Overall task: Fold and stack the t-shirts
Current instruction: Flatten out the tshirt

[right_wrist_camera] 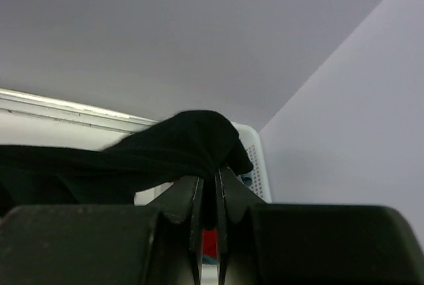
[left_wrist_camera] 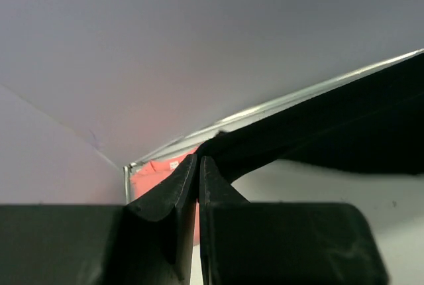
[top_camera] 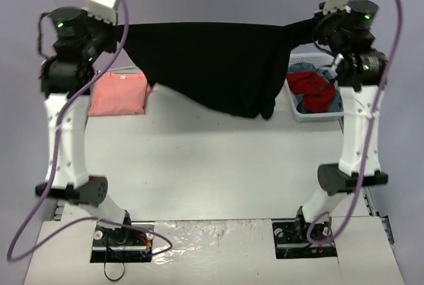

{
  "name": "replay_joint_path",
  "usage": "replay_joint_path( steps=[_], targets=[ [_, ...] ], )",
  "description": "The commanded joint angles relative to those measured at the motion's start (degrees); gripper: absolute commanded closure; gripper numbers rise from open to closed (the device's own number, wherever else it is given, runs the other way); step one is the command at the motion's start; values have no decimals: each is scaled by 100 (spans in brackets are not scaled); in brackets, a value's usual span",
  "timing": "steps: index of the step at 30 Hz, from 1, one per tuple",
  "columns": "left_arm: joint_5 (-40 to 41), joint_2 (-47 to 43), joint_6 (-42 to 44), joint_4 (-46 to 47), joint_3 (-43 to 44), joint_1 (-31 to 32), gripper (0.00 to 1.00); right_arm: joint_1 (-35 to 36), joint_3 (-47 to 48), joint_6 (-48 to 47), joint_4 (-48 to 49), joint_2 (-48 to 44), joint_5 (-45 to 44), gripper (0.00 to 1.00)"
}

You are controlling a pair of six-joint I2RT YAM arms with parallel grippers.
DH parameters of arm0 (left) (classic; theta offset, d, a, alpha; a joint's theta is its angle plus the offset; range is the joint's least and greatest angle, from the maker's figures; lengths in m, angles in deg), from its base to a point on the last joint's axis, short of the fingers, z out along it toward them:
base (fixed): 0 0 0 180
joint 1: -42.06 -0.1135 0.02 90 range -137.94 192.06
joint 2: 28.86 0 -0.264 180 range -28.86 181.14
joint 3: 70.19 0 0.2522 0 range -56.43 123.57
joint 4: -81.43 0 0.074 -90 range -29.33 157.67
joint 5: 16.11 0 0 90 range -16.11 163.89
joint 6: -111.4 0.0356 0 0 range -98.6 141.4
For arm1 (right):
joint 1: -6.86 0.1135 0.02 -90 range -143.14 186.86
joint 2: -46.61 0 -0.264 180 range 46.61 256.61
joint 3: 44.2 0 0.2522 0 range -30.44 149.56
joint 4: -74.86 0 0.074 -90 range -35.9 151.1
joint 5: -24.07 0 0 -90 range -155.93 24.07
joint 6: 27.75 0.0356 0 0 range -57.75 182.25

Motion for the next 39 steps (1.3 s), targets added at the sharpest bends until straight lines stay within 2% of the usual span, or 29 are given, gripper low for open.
replay_joint_path(
  steps=[1, 2, 4, 5, 8, 9, 11, 12, 13, 15, 16, 17, 18, 19, 22, 23, 25, 28, 30, 32, 34, 36, 37, 38, 39],
  targets=[
    [174, -1597, 106, 269, -604, -106, 98, -78, -519, -45, 194, -1204, -100, 100],
    [175, -2174, 158, 436, -1443, -115, 98, -78, -1253, -44, 264, -1702, 75, 100],
    [201, -2696, 333, 481, -2283, -115, 98, -69, -2004, -36, 334, -2406, 182, 100],
    [210, -2916, 352, 316, -2957, -150, 97, -69, -2712, -44, 352, -2637, 435, 100],
    [149, -3734, 624, 52, -4024, -220, 98, -69, -3771, -18, 308, -3542, 638, 100],
    [70, -4049, 720, -80, -4593, -264, 98, -69, -4418, -44, 265, -3753, 726, 100],
    [-351, -4375, 1168, -649, -5071, -290, 97, -60, -4976, -44, 46, -4360, 823, 97],
    [-579, -4656, 1683, -957, -5412, -325, 98, -60, -5396, -88, -86, -4501, 919, 92],
    [-1321, -4789, 2080, -1700, -5529, -343, 98, -60, -5574, -132, -348, -4815, 920, 87],
    [-1888, -5244, 2878, -2206, -6010, -474, 93, -69, -5987, -176, -552, -5142, 1077, 82],
    [-2421, -5282, 3257, -2582, -6074, -510, 91, -60, -6033, -211, -771, -5387, 1157, 71],
    [-2549, -5335, 3496, -3082, -6145, -510, 83, -69, -6033, -298, -903, -5486, 1262, 55],
    [-2619, -5361, 3629, -3139, -6311, -510, 72, -69, -5903, -351, -983, -5556, 1368, 35],
    [-2812, -5353, 3778, -3401, -6312, -510, 59, -60, -5779, -361, -1053, -5557, 1325, 32],
    [-3006, -5169, 3920, -3665, -5980, -510, 58, -60, -5367, -387, -1054, -5304, 1062, 25],
    [-3198, -5072, 4042, -3754, -5839, -510, 53, -51, -5304, -439, -1054, -5189, 1035, 22],
    [-3340, -4967, 4131, -3816, -5566, -510, 53, -60, -5251, -484, -976, -4856, 965, 21],
    [-3438, -4686, 4036, -3494, -5267, -510, 51, -60, -5295, -440, -748, -4398, 1182, 22],
    [-3263, -4397, 3572, -3107, -5319, -510, 49, -51, -5470, -396, -572, -4100, 1394, 25],
    [-3000, -4123, 2635, -2010, -5739, -510, 48, -60, -5725, -335, -185, -3758, 1614, 33],
    [-2692, -3921, 2174, -967, -6082, -510, 50, -43, -5822, -343, 52, -3458, 1755, 42],
    [-2515, -3500, 1665, -339, -6531, -510, 53, -8, -5840, -422, 167, -2924, 1905, 67],
    [-2419, -3359, 1566, 143, -6636, -510, 67, 36, -5796, -431, 255, -2737, 1914, 76],
    [-2296, -3070, 1478, 391, -6724, -510, 74, 63, -5726, -466, 264, -2527, 1931, 95],
    [-2208, -2902, 1286, 594, -6830, -510, 82, 89, -5560, -484, 273, -2124, 1888, 100]
  ],
)
